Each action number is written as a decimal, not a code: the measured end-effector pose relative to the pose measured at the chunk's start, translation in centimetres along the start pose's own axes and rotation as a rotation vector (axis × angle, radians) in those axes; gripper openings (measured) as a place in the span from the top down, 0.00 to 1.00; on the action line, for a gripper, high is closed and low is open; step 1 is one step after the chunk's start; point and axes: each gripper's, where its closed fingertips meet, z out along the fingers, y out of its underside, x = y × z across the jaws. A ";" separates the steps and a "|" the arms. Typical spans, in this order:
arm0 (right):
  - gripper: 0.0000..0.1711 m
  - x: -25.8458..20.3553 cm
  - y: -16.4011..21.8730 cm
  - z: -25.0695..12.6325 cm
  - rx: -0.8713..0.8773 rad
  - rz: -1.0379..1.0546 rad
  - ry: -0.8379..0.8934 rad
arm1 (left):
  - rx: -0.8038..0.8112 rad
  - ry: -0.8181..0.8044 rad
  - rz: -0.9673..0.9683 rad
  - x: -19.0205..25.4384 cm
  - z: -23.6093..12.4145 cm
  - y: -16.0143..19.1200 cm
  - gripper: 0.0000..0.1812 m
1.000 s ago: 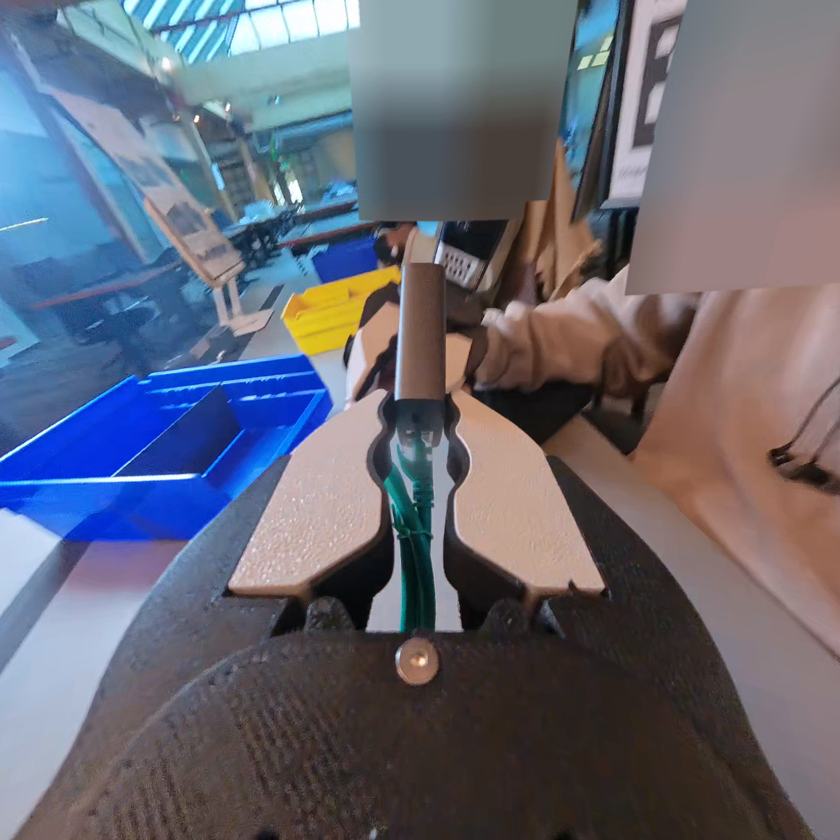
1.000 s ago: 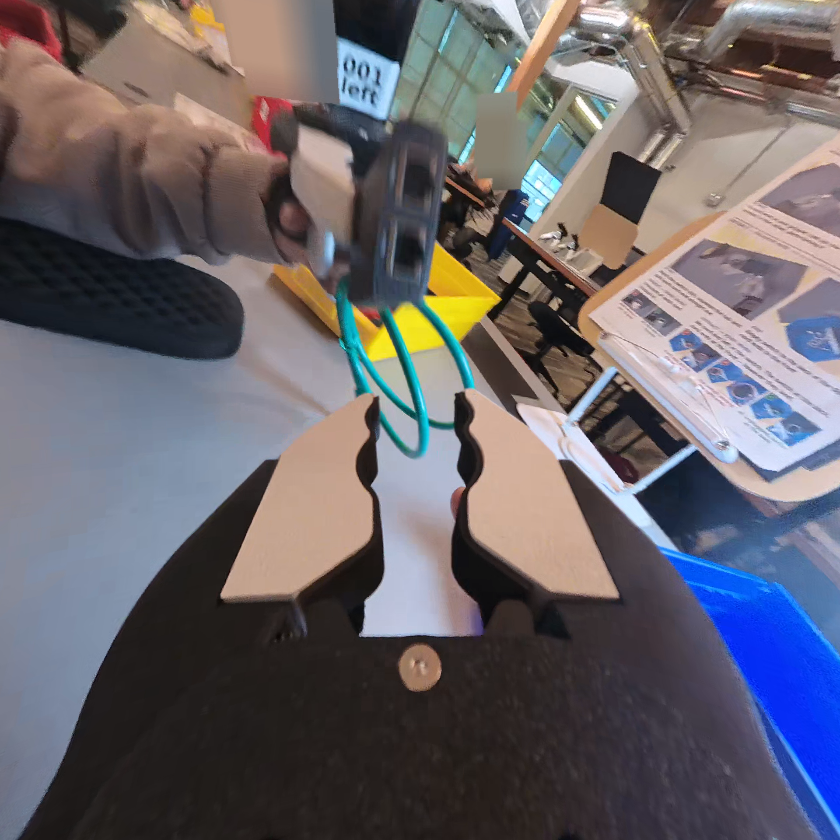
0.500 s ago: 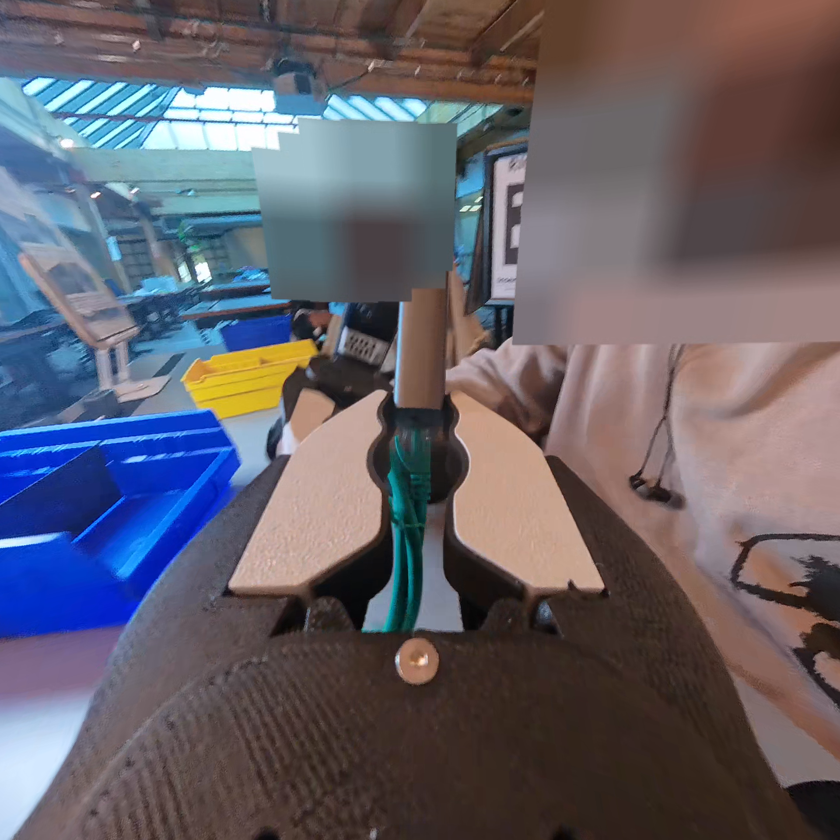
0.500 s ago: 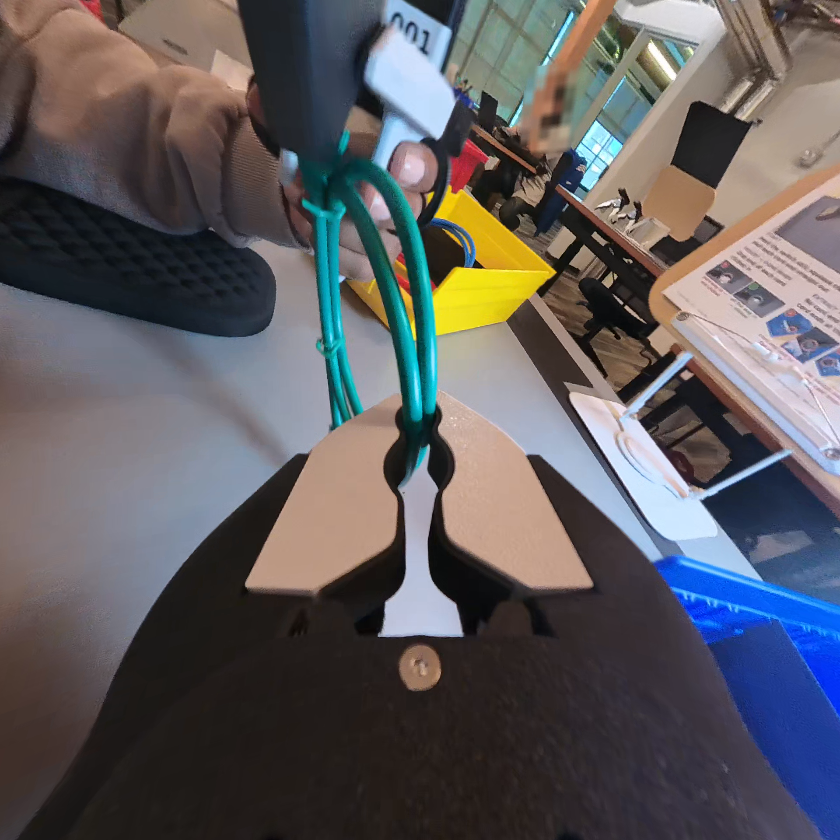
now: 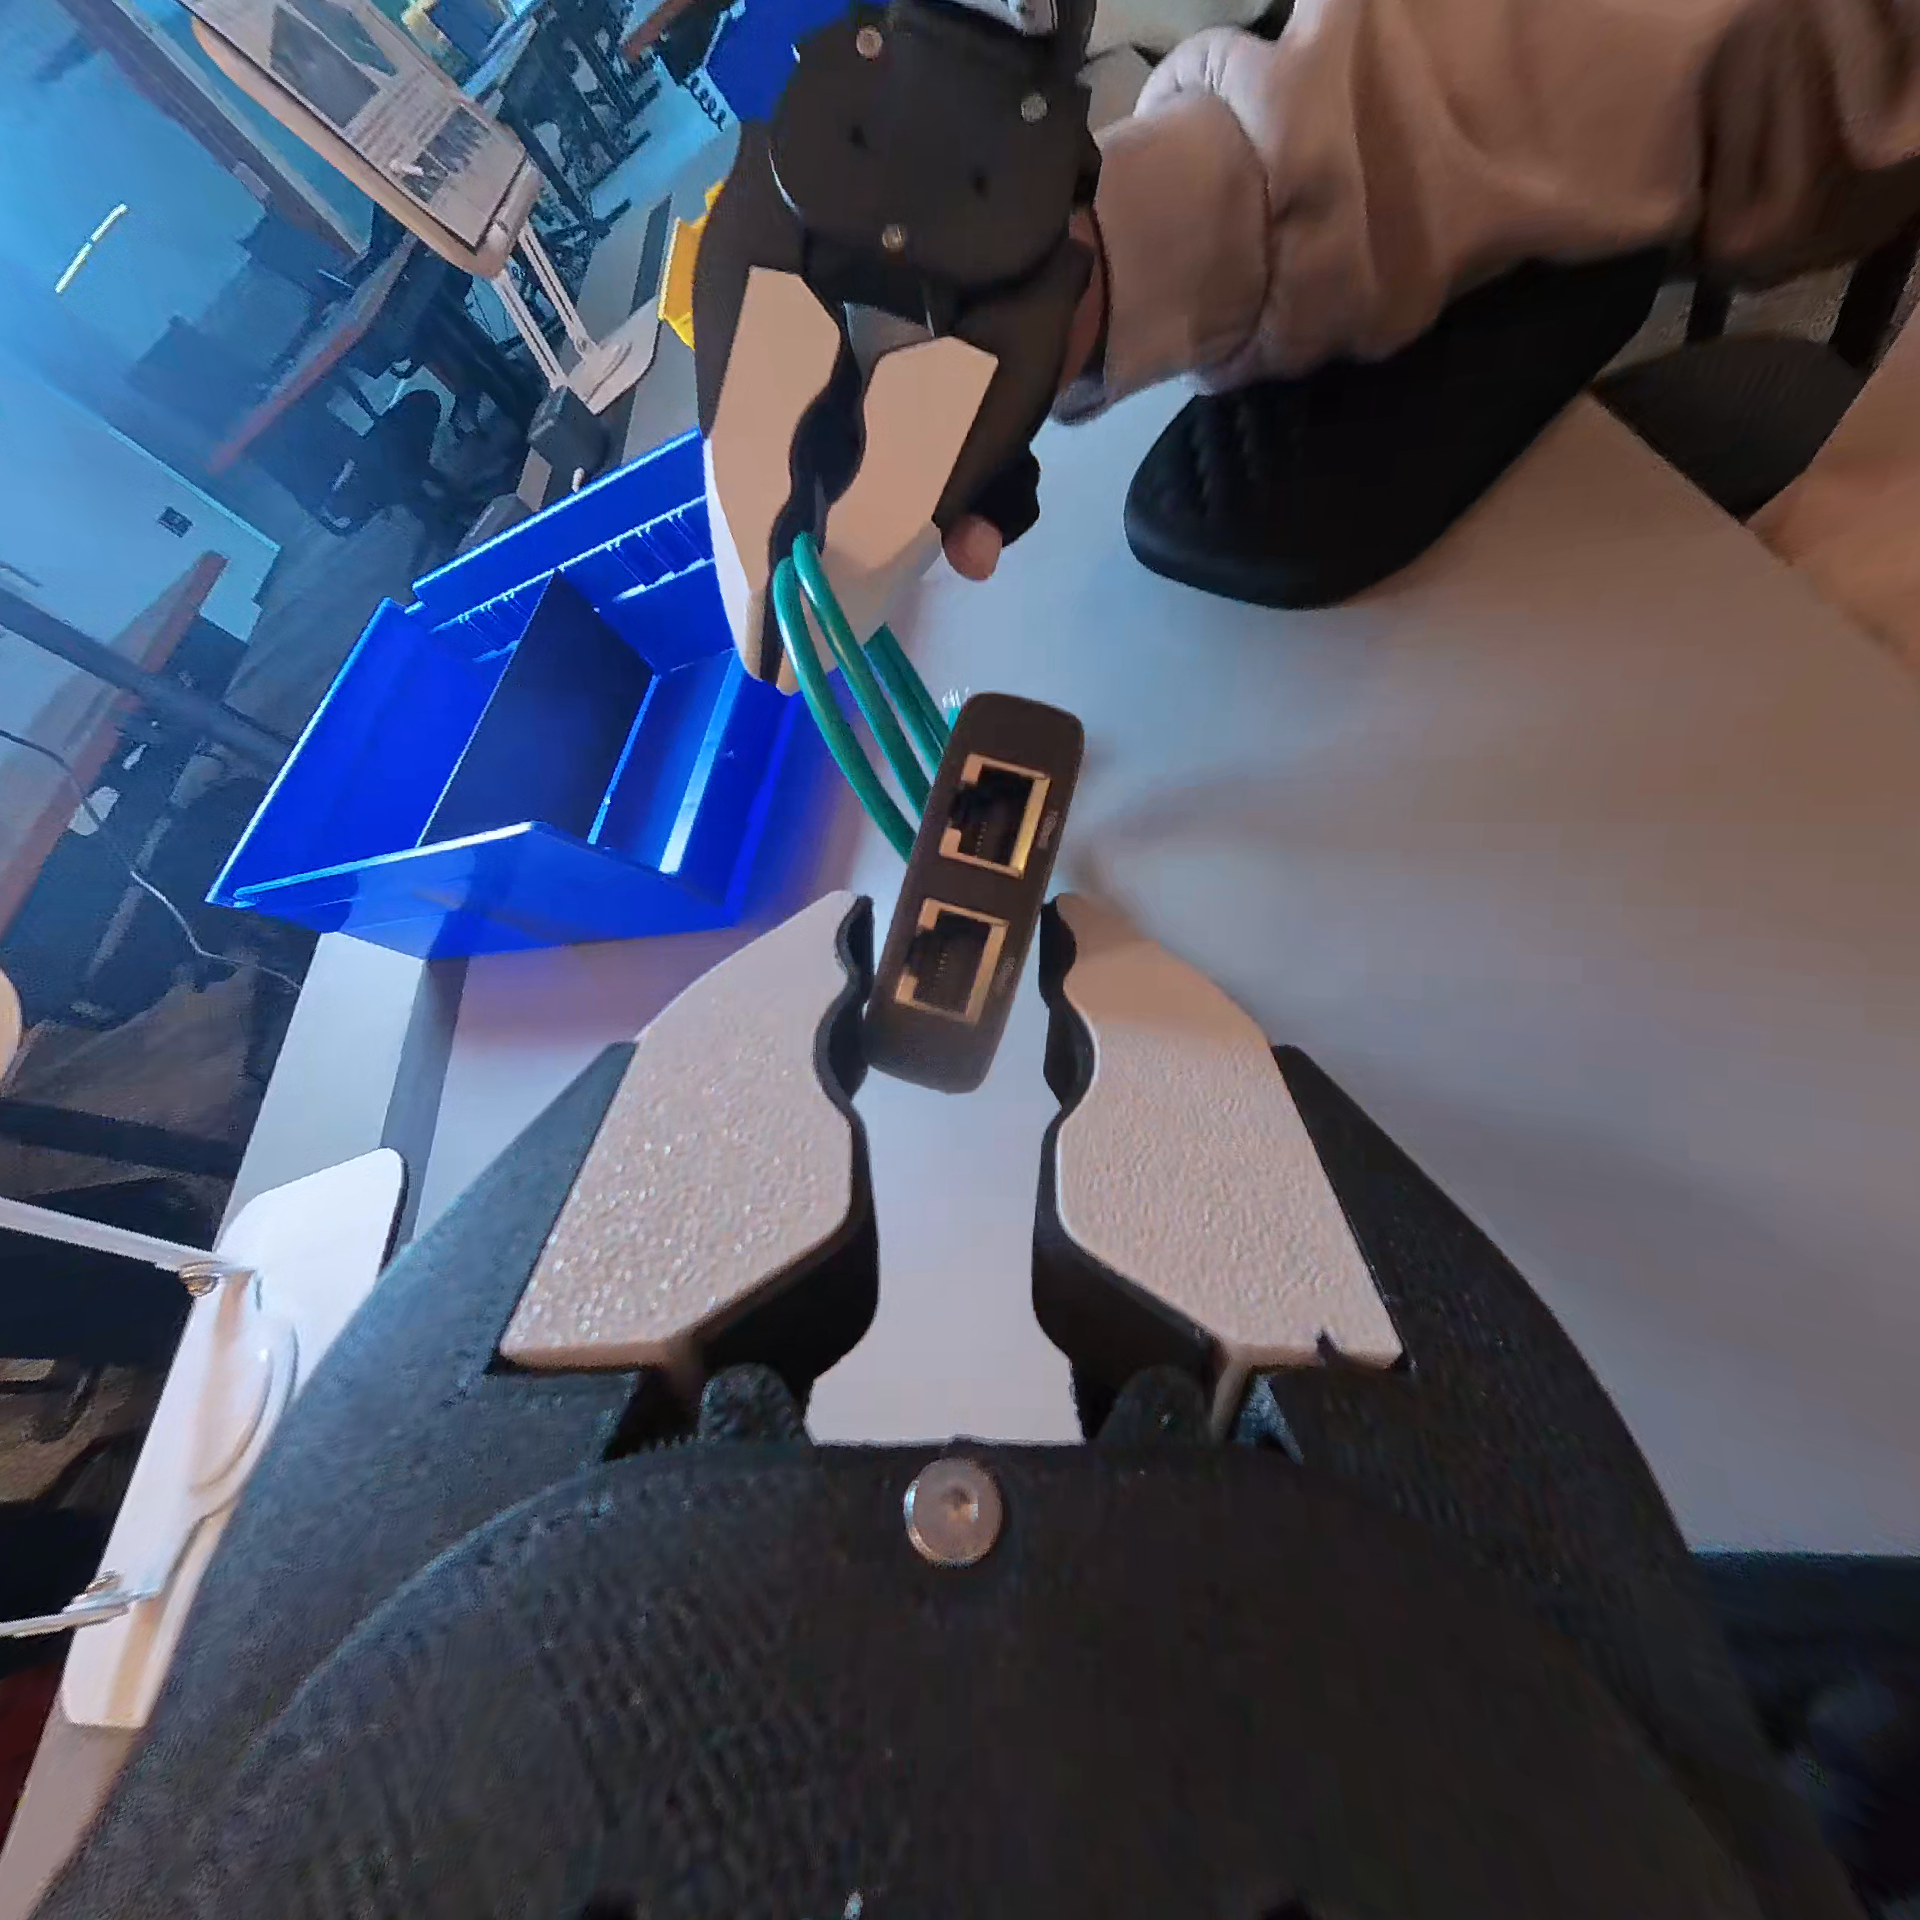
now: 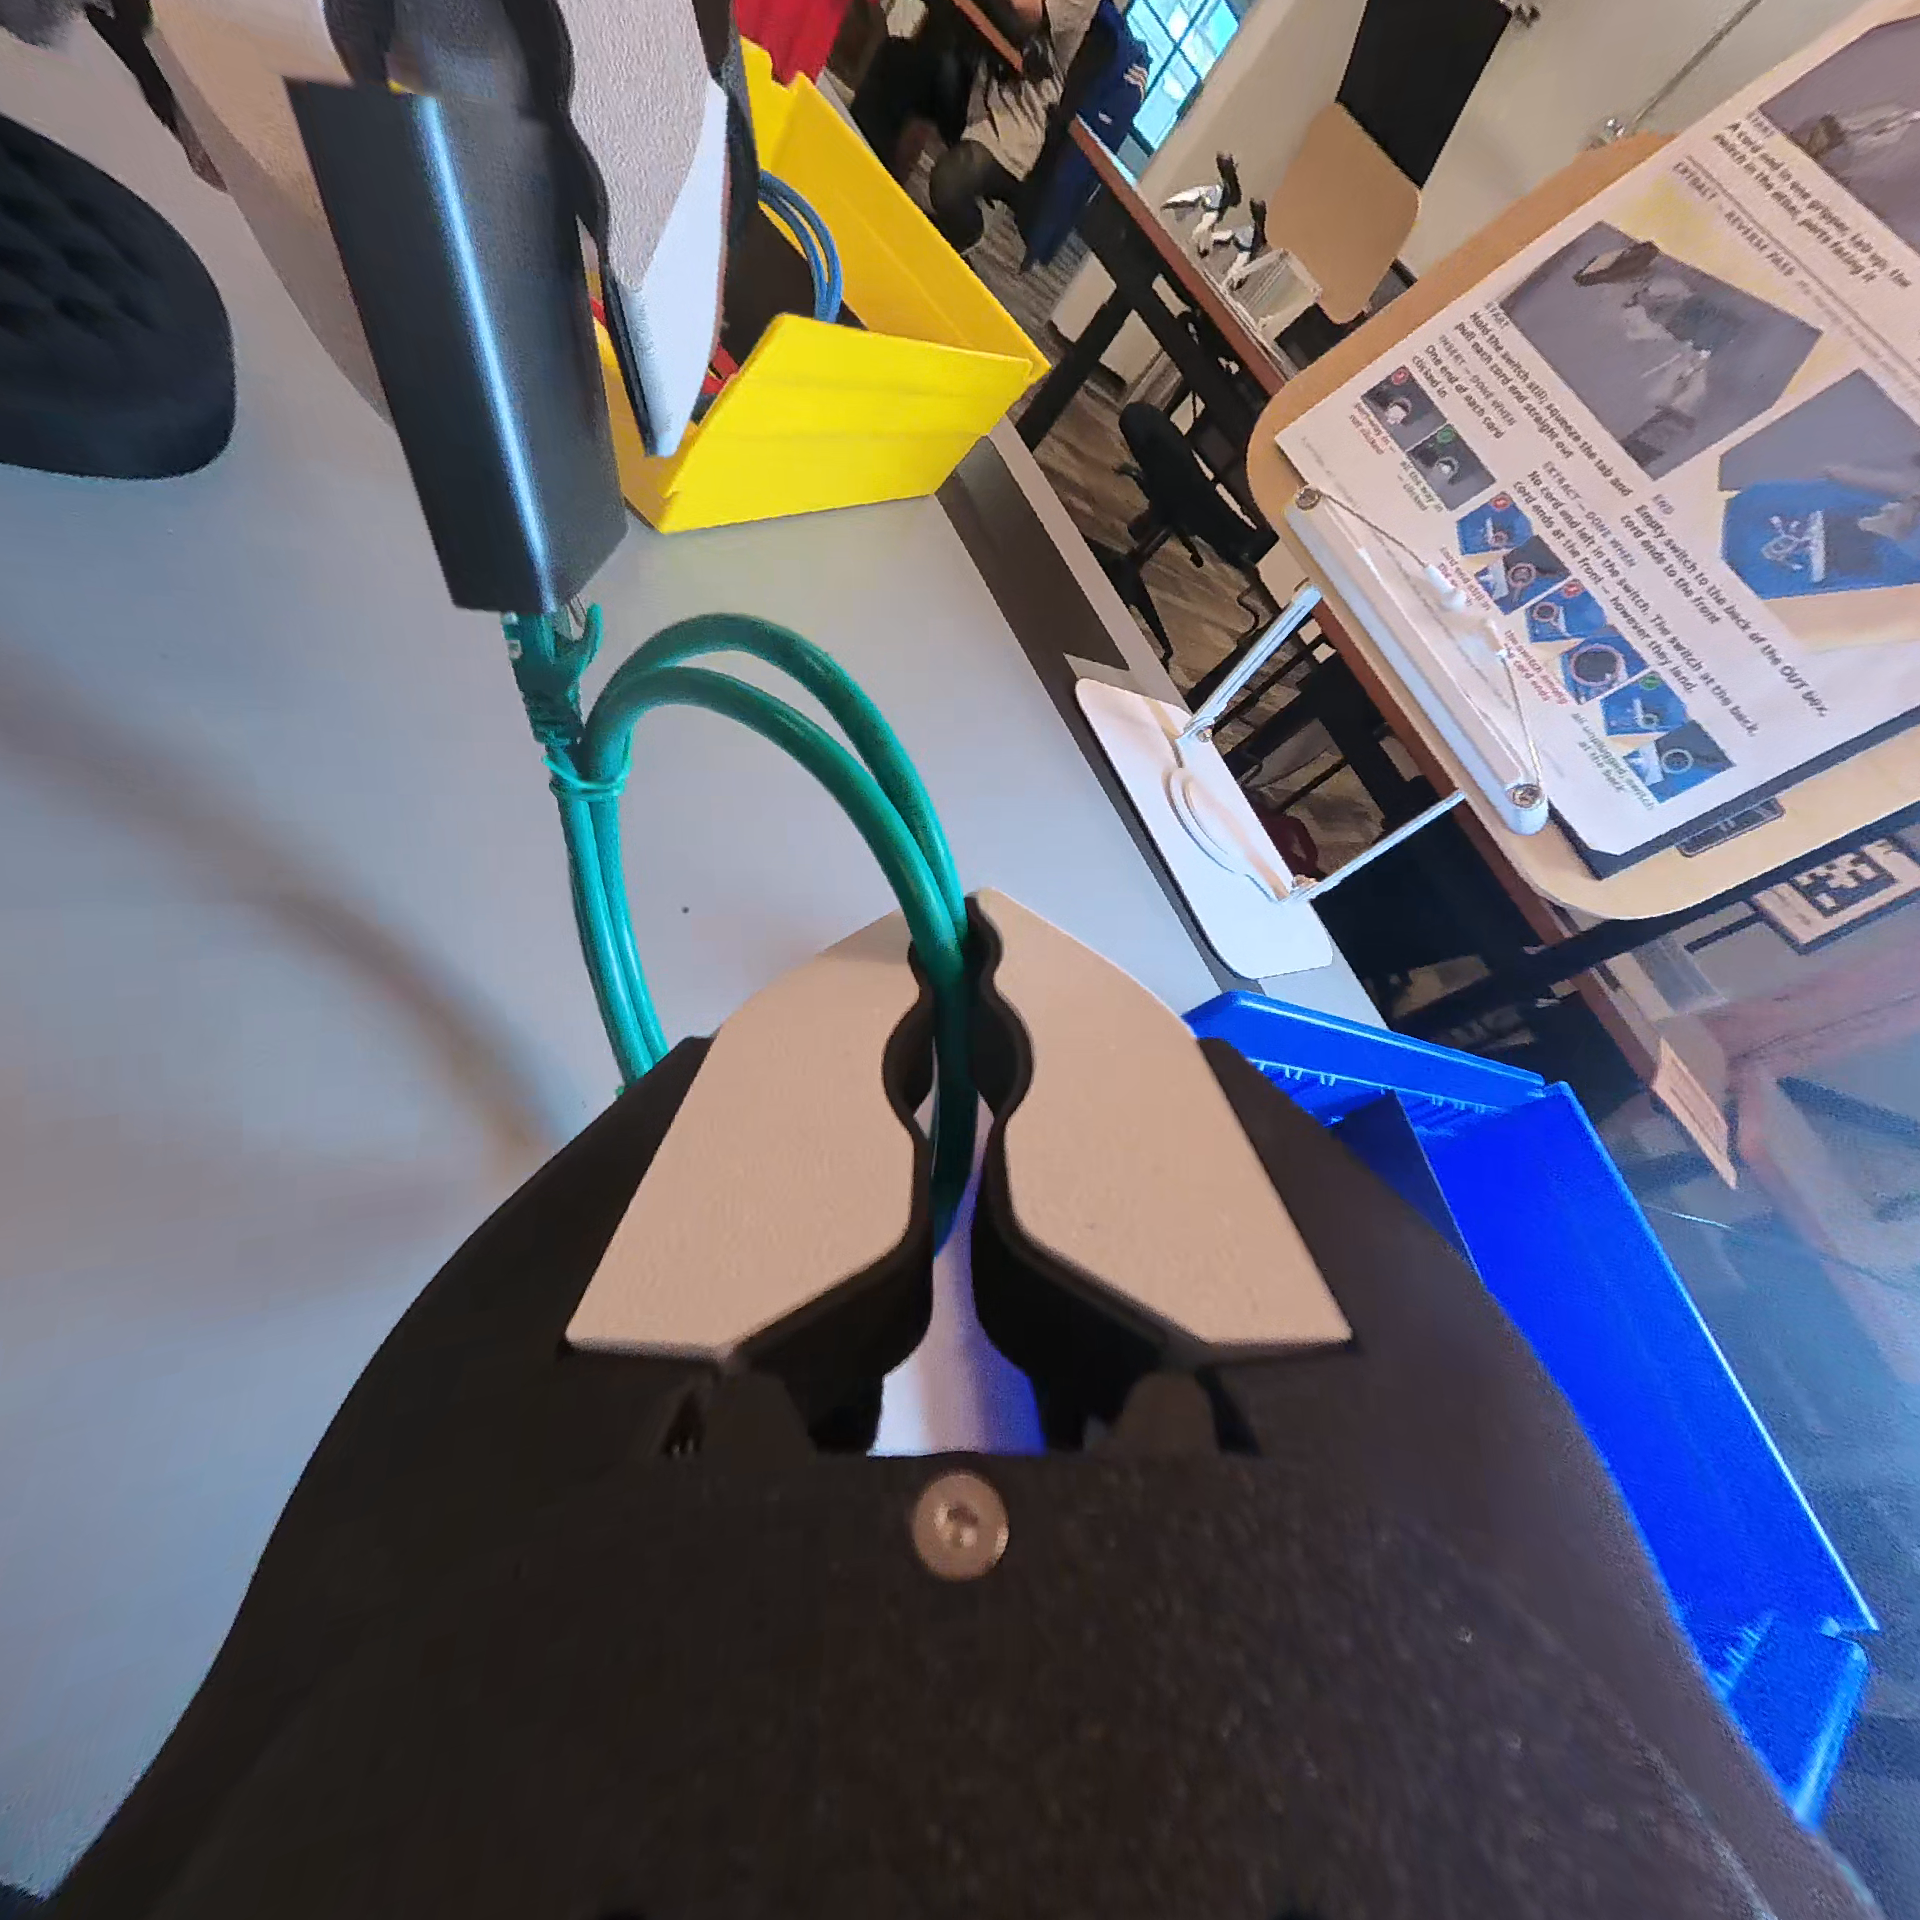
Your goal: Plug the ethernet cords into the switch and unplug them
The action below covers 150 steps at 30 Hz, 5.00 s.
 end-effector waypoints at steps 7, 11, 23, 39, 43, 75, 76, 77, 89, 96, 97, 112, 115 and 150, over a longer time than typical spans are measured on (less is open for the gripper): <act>0.98 0.2 0.9 0.2 -0.067 0.013 0.015 | -0.132 0.001 0.193 0.9 0.4 2.3 0.88; 0.95 1.3 0.8 0.0 -0.011 0.168 0.029 | -0.026 -0.020 0.116 0.0 -0.3 1.7 0.88; 0.89 3.9 -8.7 -7.1 0.477 0.091 0.245 | 0.287 -0.088 -0.078 -2.8 -3.4 -0.5 0.88; 0.88 -7.7 -4.1 2.6 0.124 -0.040 -0.221 | 0.187 0.020 0.010 1.3 1.7 0.7 0.88; 0.88 -7.7 -2.3 3.1 -0.032 -0.134 -0.185 | -0.013 -0.005 -0.005 1.0 2.2 3.4 0.88; 0.88 -8.6 -1.9 3.1 -0.111 -0.327 -0.148 | -0.051 -0.271 0.272 1.9 2.5 2.2 0.88; 0.88 -8.6 -1.7 3.1 -0.124 -0.332 -0.143 | -0.067 -0.279 0.279 1.9 2.7 2.2 0.88; 0.88 -8.6 -1.5 3.1 -0.140 -0.342 -0.138 | -0.090 -0.289 0.291 1.9 2.9 2.3 0.88; 0.87 -9.0 -3.2 2.9 -0.073 -0.245 -0.161 | 0.000 -0.195 0.135 2.3 2.3 1.5 0.88; 0.86 -9.1 -4.4 1.8 0.024 -0.137 -0.272 | 0.313 -0.065 -0.033 2.9 0.5 -1.8 0.88; 0.86 -9.3 -4.4 1.7 0.024 -0.127 -0.289 | 0.341 -0.051 -0.051 3.0 0.3 -2.1 0.88; 0.93 -9.5 -0.6 2.9 -0.202 -0.194 -0.321 | 0.087 -0.052 -0.002 3.4 2.0 1.5 0.88; 0.93 -9.2 0.7 3.0 -0.298 -0.235 -0.297 | -0.057 -0.085 0.062 3.4 2.6 3.0 0.86; 0.87 -5.5 -3.1 2.5 -0.139 -0.236 -0.107 | 0.033 -0.528 -0.194 -8.7 -12.7 1.1 0.82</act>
